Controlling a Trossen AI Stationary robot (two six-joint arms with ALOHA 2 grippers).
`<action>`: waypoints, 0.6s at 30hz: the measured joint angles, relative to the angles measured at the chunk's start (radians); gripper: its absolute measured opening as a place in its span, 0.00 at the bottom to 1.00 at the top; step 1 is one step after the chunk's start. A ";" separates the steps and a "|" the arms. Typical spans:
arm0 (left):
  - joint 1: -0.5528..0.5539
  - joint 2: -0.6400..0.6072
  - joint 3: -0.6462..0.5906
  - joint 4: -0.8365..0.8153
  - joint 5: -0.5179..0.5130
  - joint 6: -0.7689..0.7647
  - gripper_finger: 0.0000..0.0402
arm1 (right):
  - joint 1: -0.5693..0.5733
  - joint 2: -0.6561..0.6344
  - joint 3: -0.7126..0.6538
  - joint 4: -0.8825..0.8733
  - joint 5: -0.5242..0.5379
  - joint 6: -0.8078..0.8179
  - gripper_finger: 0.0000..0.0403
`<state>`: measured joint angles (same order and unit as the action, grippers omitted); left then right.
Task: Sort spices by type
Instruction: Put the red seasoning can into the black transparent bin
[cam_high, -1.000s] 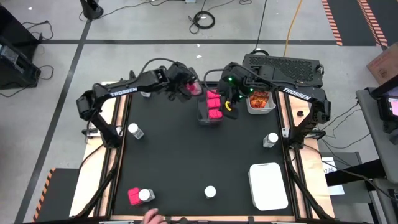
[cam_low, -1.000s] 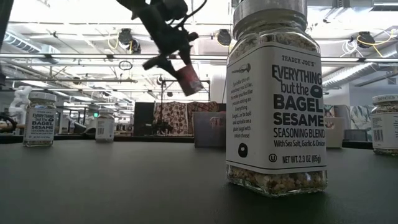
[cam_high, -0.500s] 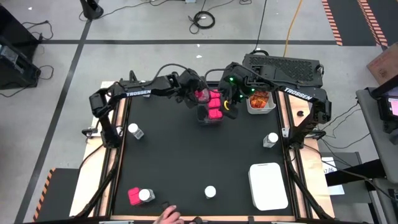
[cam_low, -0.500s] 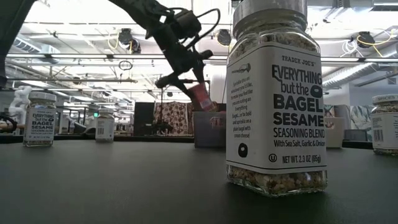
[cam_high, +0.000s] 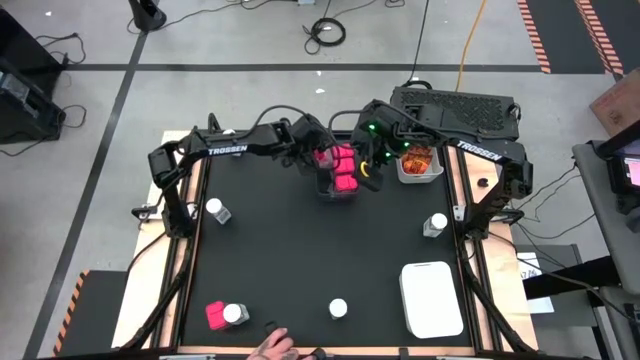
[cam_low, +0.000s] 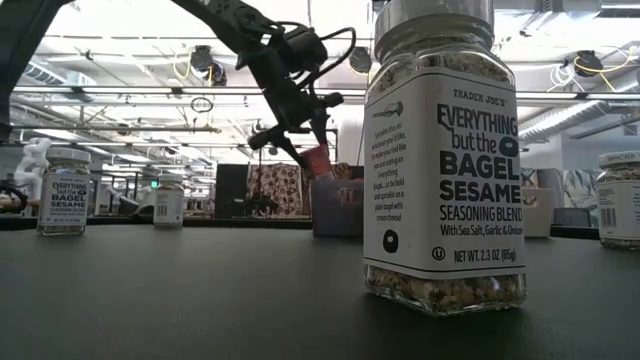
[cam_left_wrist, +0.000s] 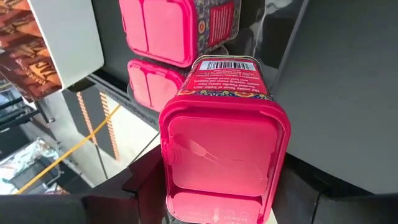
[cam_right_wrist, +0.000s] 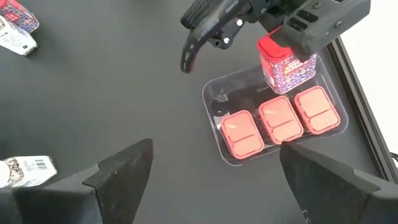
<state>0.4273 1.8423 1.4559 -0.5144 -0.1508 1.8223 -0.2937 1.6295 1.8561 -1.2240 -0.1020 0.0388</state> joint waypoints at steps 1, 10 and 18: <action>0.002 0.000 0.000 -0.003 0.011 -0.002 0.54 | -0.002 0.000 0.000 0.000 0.000 -0.002 0.86; 0.009 0.062 0.000 -0.012 0.032 0.006 0.54 | -0.042 0.000 0.000 0.001 0.000 -0.023 0.86; 0.009 0.093 0.004 0.042 0.004 -0.007 0.54 | -0.046 0.000 0.000 0.000 -0.003 -0.024 0.86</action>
<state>0.4366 1.9351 1.4597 -0.4721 -0.1465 1.8149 -0.3401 1.6299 1.8561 -1.2236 -0.1051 0.0143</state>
